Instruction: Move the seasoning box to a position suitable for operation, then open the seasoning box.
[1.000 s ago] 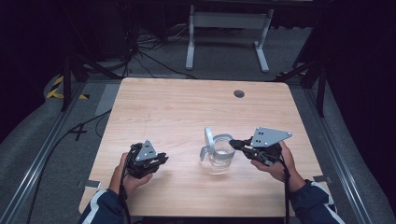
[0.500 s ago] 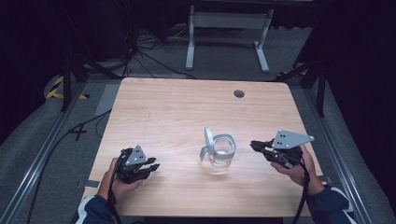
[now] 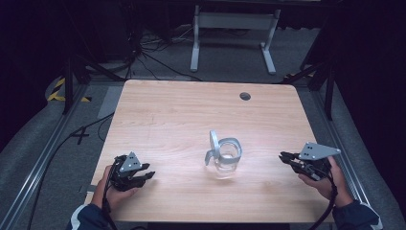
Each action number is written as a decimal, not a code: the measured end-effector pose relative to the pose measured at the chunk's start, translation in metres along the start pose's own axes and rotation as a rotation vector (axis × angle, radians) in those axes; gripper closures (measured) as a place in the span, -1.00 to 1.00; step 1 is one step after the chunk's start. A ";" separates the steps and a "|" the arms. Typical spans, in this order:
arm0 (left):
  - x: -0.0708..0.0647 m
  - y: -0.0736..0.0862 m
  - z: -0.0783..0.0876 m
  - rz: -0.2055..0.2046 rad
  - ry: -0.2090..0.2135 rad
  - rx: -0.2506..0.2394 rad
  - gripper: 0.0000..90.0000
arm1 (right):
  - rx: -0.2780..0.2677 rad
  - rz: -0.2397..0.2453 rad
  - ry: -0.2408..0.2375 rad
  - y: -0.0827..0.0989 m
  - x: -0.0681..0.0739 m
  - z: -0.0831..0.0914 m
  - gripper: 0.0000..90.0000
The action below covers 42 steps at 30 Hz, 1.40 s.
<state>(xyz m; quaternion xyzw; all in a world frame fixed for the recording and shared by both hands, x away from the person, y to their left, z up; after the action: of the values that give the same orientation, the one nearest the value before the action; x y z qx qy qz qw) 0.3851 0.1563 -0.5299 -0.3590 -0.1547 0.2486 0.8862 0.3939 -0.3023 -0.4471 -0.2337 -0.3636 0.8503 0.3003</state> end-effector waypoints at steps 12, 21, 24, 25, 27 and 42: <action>-0.004 0.010 -0.010 0.005 0.046 0.025 0.22 | 0.047 -0.103 0.026 0.062 -0.021 0.010 0.41; -0.004 0.012 -0.013 0.005 0.038 -0.034 -0.08 | 0.031 -0.229 0.002 0.099 -0.021 0.011 0.10; -0.003 0.012 -0.014 0.034 0.018 -0.030 -0.22 | 0.030 -0.284 -0.015 0.111 -0.018 0.009 -0.03; -0.001 0.013 -0.013 0.038 0.012 -0.015 -0.28 | 0.032 -0.289 -0.017 0.114 -0.017 0.008 -0.08; 0.000 0.012 -0.015 0.050 -0.001 -0.019 -0.36 | 0.032 -0.296 -0.013 0.119 -0.016 0.006 -0.13; 0.002 0.014 -0.015 0.085 -0.029 0.001 -0.55 | 0.039 -0.301 0.037 0.121 -0.020 0.005 -0.38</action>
<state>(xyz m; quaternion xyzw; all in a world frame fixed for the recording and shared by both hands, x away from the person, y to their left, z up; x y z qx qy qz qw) 0.3889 0.1574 -0.5501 -0.3613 -0.1520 0.2913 0.8726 0.3633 -0.3853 -0.5320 -0.1864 -0.3723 0.7980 0.4356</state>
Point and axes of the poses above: each handheld gripper's, and its own axes: z roughly backward along the jaws, y roughly out of its underside, x roughly to its left, the point moved 10 cm from there along -z, roughly forward along the jaws, and after that the axes turned 6 degrees about -z, right-handed, at the moved point
